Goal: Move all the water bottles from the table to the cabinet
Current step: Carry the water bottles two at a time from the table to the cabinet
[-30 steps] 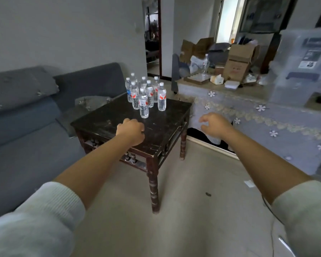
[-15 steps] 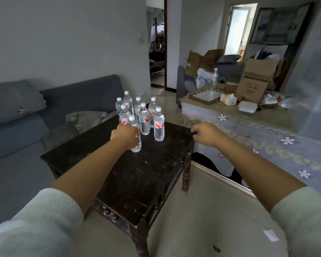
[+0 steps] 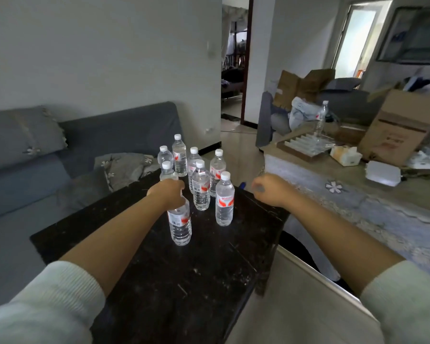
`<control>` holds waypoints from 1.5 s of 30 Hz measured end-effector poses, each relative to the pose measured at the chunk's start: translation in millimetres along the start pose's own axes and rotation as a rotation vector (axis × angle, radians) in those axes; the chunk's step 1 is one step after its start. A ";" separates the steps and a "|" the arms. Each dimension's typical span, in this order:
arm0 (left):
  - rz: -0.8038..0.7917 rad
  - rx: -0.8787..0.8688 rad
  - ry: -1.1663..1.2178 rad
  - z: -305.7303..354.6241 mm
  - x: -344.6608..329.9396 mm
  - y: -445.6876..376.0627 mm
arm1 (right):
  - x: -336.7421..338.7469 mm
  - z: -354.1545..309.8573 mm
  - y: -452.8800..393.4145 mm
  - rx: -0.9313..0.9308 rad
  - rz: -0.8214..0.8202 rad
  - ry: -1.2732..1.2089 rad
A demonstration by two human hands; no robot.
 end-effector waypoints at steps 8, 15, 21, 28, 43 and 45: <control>-0.108 0.009 0.053 -8.9 -26.0 -83.4 | -14.3 34.7 -114.3 -0.021 -0.080 -0.042; -0.095 0.096 0.158 -19.0 -37.1 -106.7 | -46.0 52.8 -176.2 0.065 -0.113 -0.096; -0.190 0.188 0.198 -15.8 -45.5 -113.4 | -65.7 49.9 -211.5 0.180 -0.257 -0.002; -0.177 0.249 0.187 -3.8 -51.6 -119.5 | -79.7 59.7 -212.5 0.291 -0.255 -0.032; -0.243 0.176 0.042 58.5 -31.2 -106.2 | -57.2 85.9 -186.5 0.242 -0.320 -0.158; -0.243 0.121 0.034 74.8 -25.1 -107.2 | -47.2 93.6 -176.2 0.239 -0.324 -0.144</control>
Point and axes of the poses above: each hand's wrist, its own y-axis away from the middle knuckle, its own x-axis out of the back of the hand, z = x × y, the point moved 1 cm from there along -y, towards the middle knuckle, and after that the axes turned 12 degrees about x, right-handed, at the moved point
